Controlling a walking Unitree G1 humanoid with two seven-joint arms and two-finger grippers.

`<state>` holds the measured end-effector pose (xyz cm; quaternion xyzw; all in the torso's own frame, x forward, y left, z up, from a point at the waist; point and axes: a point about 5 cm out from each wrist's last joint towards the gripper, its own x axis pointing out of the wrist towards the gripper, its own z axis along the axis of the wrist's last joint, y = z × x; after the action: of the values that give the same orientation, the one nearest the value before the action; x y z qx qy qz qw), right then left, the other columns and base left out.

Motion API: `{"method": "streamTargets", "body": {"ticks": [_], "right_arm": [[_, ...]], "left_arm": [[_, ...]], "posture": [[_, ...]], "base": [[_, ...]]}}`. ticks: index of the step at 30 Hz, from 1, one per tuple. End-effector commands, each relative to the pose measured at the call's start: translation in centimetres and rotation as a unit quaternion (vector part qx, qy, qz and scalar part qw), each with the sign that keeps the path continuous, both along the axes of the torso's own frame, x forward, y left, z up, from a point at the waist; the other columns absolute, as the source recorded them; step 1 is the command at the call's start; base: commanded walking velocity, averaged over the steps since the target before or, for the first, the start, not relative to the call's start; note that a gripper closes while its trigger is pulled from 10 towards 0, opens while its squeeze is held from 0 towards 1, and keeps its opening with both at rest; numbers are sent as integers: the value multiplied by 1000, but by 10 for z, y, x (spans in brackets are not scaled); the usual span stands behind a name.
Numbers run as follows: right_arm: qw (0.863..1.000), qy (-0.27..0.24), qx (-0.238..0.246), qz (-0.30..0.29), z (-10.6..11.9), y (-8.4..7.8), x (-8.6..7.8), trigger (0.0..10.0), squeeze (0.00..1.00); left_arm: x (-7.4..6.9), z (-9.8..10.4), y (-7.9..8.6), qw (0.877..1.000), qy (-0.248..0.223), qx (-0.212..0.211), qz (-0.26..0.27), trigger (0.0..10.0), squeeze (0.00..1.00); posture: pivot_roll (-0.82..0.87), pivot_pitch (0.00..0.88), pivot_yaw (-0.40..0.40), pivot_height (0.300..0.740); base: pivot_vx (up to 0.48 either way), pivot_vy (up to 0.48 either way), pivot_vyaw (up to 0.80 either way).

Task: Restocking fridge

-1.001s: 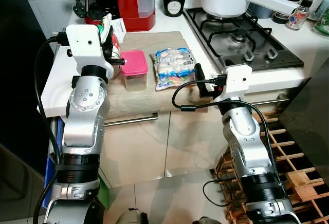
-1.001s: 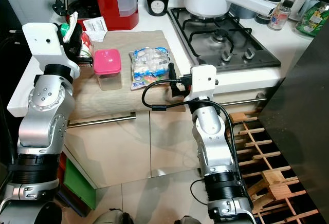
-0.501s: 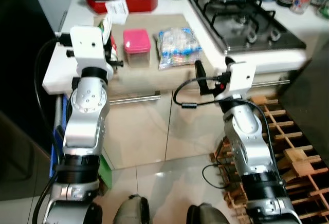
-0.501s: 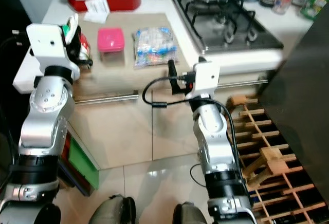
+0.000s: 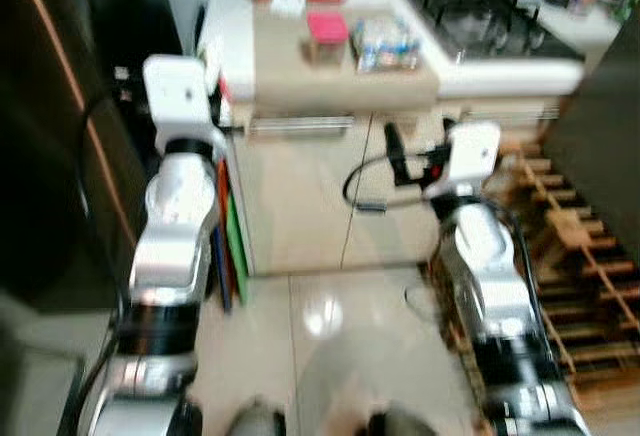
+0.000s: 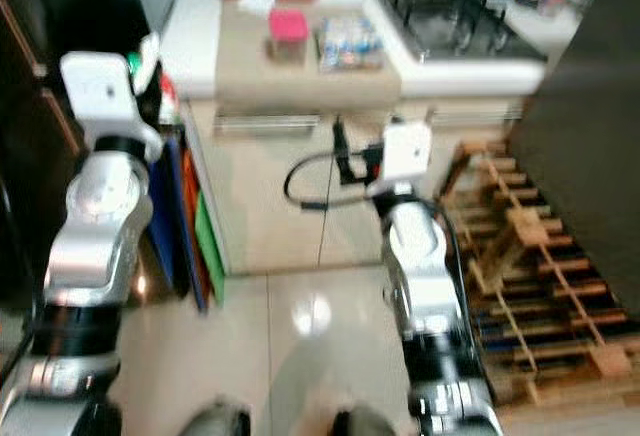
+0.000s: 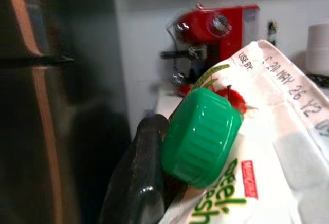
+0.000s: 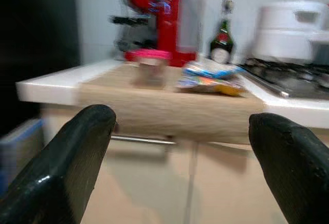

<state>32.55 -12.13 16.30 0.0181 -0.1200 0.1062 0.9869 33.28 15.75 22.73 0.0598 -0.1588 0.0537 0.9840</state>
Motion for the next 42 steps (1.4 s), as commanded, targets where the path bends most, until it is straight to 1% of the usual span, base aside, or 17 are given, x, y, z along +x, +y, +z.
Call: {"method": "streamTargets", "body": {"ticks": [1, 9, 11, 14, 15, 16, 20, 23, 25, 27, 30, 31, 36, 37, 39, 40, 42], "right_arm": [[1000, -3, -1, -4, 3, -3, 1, 10000, 0], [1000, 6, -6, 1, -2, -2, 0, 10000, 0], [1000, 9, -8, 2, -4, -1, 0, 10000, 0], [1000, 12, -10, 3, -6, -1, -1, 10000, 0], [1000, 13, -10, 3, -6, -1, -2, 10000, 0], [1000, 14, -11, 4, -7, -1, -2, 10000, 0], [1000, 20, -16, 3, -10, -1, -3, 10000, 0], [999, 30, -24, 0, -15, -3, -5, 10000, 0], [999, 37, -29, -5, -18, -7, -7, 10000, 0], [998, 48, -33, -14, -23, -13, -10, 10000, 0], [997, 59, -39, -19, -28, -18, -15, 10000, 0], [997, 62, -44, -13, -30, -18, -18, 10000, 0], [996, 69, -50, -7, -34, -15, -20, 10000, 0], [996, 68, -50, -6, -32, -14, -20, 10000, 0], [996, 68, -50, -5, -32, -14, -20, 10000, 0], [996, 69, -53, -6, -31, -15, -18, 10000, 0], [996, 69, -55, -8, -31, -17, -16, 10000, 0]], "left_arm": [[0, 2, -3, 1000, -5, 1, -3, 10000, 0], [-1, -5, -4, 1000, 1, -1, 1, 10000, 0], [-1, -10, -3, 1000, 13, 3, 6, 10000, 0], [-3, -21, 0, 999, 40, -16, -4, 10000, 0], [-3, -25, 1, 998, 48, -33, -8, 10000, 0], [-4, -29, 2, 998, 55, -41, -8, 10000, 0], [-3, -36, 0, 997, 66, -38, -8, 10000, 0], [-3, -46, 1, 997, 76, -25, -11, 10000, 0], [-6, -61, 5, 995, 98, -18, -13, 10000, 0], [-11, -78, 12, 992, 126, -31, -3, 10000, 0], [-18, -92, 16, 987, 154, -54, 10, 10000, 0], [-20, -94, 15, 985, 157, -67, 12, 10000, 0], [-17, -91, 11, 986, 149, -74, 12, 10000, 0], [-16, -88, 9, 987, 140, -75, 6, 10000, 0], [-15, -85, 8, 988, 135, -72, 2, 10000, 0], [-13, -80, 5, 990, 124, -61, -7, 10000, 0], [-12, -78, 5, 991, 119, -57, -7, 10000, 0]], "posture": [[-78, 0, 15, 716], [-80, 0, 14, 716], [-81, 0, 15, 716], [-82, 0, 15, 716], [-83, 0, 15, 716], [-86, 0, 16, 716], [-92, 0, 17, 716], [-97, 0, 18, 716], [-108, 0, 19, 716], [-117, 20, 7, 716], [-121, 33, -2, 716], [-125, 44, -8, 716], [-129, 47, -19, 716], [-130, 41, -19, 716], [-130, 41, -19, 716], [-129, 30, -17, 716], [-129, 29, -16, 716]], "base": [[-390, 0, 0], [-391, 0, 0], [0, 0, 0], [0, 0, 0], [0, 0, 0], [0, -480, 0], [0, -480, 0], [0, -480, 0], [0, -480, 0], [0, -480, 0], [0, -480, 0], [0, -480, 0], [0, -480, 0], [0, -480, 0], [0, -480, 0], [0, -480, 0], [0, -480, 0]]}}
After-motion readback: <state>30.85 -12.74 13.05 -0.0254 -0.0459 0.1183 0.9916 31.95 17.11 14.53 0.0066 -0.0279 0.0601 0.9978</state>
